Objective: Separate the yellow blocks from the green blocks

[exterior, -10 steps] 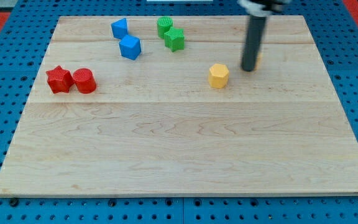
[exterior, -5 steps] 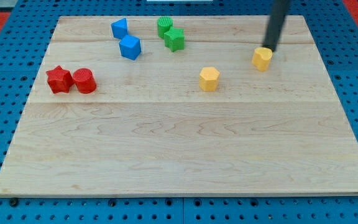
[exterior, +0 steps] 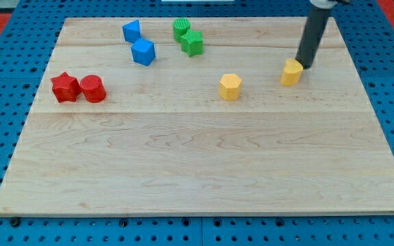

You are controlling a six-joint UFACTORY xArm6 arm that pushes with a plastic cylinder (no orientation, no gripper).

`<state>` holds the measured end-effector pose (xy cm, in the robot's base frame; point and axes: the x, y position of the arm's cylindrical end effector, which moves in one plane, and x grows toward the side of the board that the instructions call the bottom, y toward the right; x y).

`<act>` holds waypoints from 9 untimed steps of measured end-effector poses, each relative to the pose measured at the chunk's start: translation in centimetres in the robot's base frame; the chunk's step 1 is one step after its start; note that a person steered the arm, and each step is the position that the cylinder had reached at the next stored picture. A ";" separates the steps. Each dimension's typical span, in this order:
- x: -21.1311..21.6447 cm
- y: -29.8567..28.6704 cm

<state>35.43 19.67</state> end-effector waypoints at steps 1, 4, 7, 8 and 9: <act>-3.0 1.5; 3.7 -1.3; 0.7 -14.5; 2.6 -13.5; 4.7 -9.5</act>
<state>40.13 10.18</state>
